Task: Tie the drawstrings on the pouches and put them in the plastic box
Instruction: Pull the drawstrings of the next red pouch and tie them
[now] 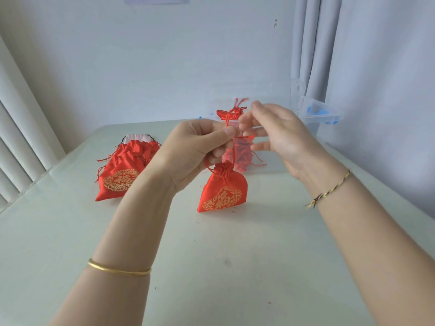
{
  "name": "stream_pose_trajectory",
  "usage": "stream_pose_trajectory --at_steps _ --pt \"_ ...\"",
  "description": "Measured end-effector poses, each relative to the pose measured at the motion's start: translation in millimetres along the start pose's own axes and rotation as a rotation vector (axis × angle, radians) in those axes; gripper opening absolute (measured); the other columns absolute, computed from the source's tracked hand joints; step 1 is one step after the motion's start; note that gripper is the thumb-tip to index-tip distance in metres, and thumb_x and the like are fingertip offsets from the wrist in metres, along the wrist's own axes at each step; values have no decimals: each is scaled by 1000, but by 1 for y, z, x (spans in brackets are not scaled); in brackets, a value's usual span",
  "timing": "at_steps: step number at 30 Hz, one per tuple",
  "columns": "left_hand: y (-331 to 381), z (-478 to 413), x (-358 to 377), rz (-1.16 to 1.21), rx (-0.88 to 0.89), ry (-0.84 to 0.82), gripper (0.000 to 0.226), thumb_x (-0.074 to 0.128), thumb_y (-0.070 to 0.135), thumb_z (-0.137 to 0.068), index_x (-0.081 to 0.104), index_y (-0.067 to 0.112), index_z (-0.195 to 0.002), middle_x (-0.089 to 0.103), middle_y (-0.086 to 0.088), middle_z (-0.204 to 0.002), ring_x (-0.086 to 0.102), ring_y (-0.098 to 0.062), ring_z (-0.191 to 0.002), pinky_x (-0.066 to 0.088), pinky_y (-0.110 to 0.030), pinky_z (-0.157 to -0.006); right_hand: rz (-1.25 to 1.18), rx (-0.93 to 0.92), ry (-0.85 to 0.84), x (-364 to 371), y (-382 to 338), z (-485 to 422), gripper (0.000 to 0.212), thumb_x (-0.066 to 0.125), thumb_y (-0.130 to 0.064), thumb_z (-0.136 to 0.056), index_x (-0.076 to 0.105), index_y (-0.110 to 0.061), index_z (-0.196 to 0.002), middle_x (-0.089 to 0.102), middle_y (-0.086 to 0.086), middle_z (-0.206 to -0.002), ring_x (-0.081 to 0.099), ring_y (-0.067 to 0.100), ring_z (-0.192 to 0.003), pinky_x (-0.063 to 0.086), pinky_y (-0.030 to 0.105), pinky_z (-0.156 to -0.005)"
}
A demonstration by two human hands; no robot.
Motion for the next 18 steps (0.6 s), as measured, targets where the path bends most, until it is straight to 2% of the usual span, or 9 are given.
stream_pose_trajectory --at_steps 2,5,6,8,10,13,15,18 --pt "-1 -1 -1 10 0 5 13 55 8 -89 61 -3 -86 52 -1 -60 39 -5 -47 34 -14 -46 65 58 -96 2 4 1 38 38 -40 -97 63 -17 -80 65 -3 -80 60 13 -79 47 28 -70" --pt "-1 -1 -1 38 5 9 13 53 9 -90 61 -2 -87 52 -1 -61 41 -5 -48 34 -14 -46 30 57 -188 7 4 2 37 42 -28 -97 63 2 -98 59 -3 -72 56 9 -68 46 24 -65" --pt "0 -1 -1 51 9 12 11 53 8 -90 59 0 -87 53 0 -62 42 -5 -48 35 -14 -46 1 47 -203 8 3 3 34 44 -24 -97 63 4 -96 56 -3 -69 54 8 -64 46 23 -63" --pt "0 -2 -5 81 12 40 10 53 7 -90 57 5 -81 58 0 -62 47 -5 -50 37 -14 -47 -77 45 -248 7 0 5 29 47 -20 -95 59 -4 -75 54 -4 -60 51 6 -57 45 22 -60" --pt "-1 -3 -9 110 13 80 13 53 5 -90 59 8 -79 62 0 -64 53 -6 -52 40 -15 -50 -104 62 -341 5 -1 6 33 49 -19 -93 53 -10 -62 54 -4 -57 52 10 -58 44 23 -60" --pt "-2 -3 -8 127 26 79 13 53 -2 -88 60 4 -80 61 -7 -69 55 -7 -53 45 -13 -51 65 67 -482 5 -1 11 35 51 -17 -91 55 -12 -57 57 -2 -58 53 14 -63 43 25 -61" --pt "-3 -3 -7 118 27 64 14 52 -6 -87 61 4 -82 58 -9 -72 54 -7 -53 46 -13 -52 134 89 -466 3 -1 12 34 52 -21 -91 58 -14 -59 60 -3 -59 54 11 -62 45 21 -58" --pt "-1 -2 -7 113 33 16 15 51 -8 -87 60 4 -88 57 -8 -72 55 -8 -55 47 -15 -54 99 41 -269 -4 -1 5 28 46 -25 -95 60 -15 -73 62 -2 -71 55 12 -65 45 20 -57"
Point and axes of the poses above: each hand's wrist, its own z-axis away from the middle knuckle, its own x-axis out of the palm, y = z × x, the point moved 3 cm from there along -z, towards the middle knuckle
